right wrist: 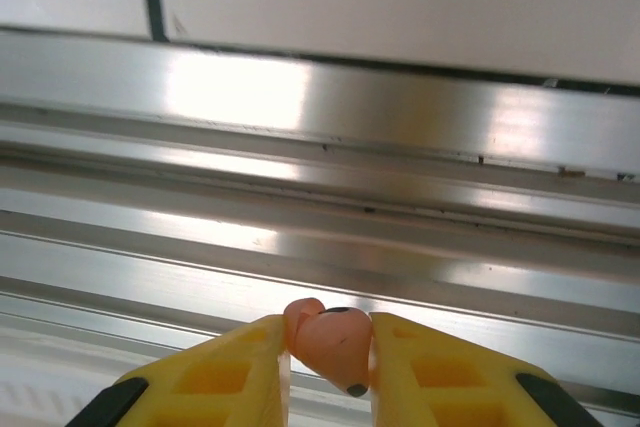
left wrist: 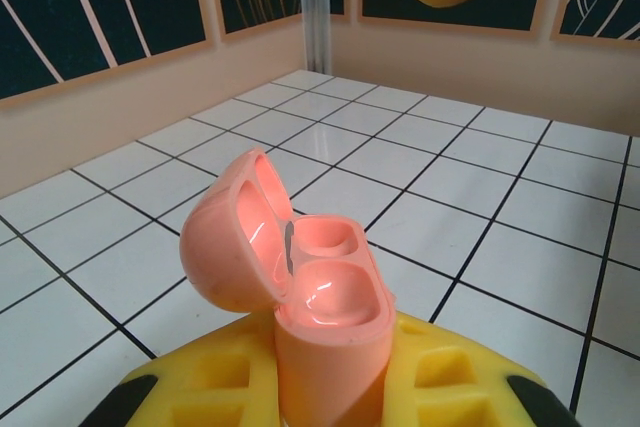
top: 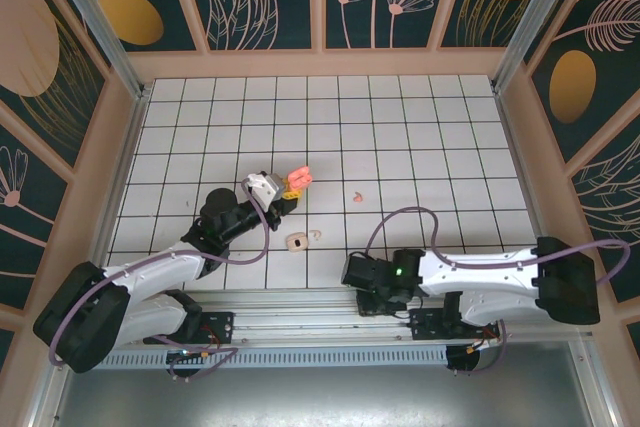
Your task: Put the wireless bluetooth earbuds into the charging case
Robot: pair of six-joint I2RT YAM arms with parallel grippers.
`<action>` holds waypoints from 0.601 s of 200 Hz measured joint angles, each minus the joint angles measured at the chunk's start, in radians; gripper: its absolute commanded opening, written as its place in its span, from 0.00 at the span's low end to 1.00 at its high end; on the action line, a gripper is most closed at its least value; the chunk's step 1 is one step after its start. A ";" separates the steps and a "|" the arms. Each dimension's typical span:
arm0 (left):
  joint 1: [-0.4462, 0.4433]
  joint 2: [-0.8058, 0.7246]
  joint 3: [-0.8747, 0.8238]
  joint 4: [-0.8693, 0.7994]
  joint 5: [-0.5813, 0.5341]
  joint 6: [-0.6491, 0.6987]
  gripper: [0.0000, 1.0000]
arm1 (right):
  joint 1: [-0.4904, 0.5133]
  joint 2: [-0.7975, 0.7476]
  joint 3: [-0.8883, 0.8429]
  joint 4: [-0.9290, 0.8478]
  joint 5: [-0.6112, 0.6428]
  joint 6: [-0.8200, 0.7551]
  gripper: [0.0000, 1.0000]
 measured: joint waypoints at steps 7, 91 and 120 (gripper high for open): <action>0.000 0.003 0.000 0.001 0.008 0.000 0.02 | -0.012 -0.018 0.005 0.000 0.013 -0.001 0.24; 0.000 0.077 -0.011 0.104 0.151 -0.016 0.01 | -0.314 -0.205 0.136 0.221 0.193 -0.333 0.24; 0.000 0.103 -0.011 0.130 0.215 -0.023 0.02 | -0.386 -0.204 0.175 0.347 0.180 -0.520 0.24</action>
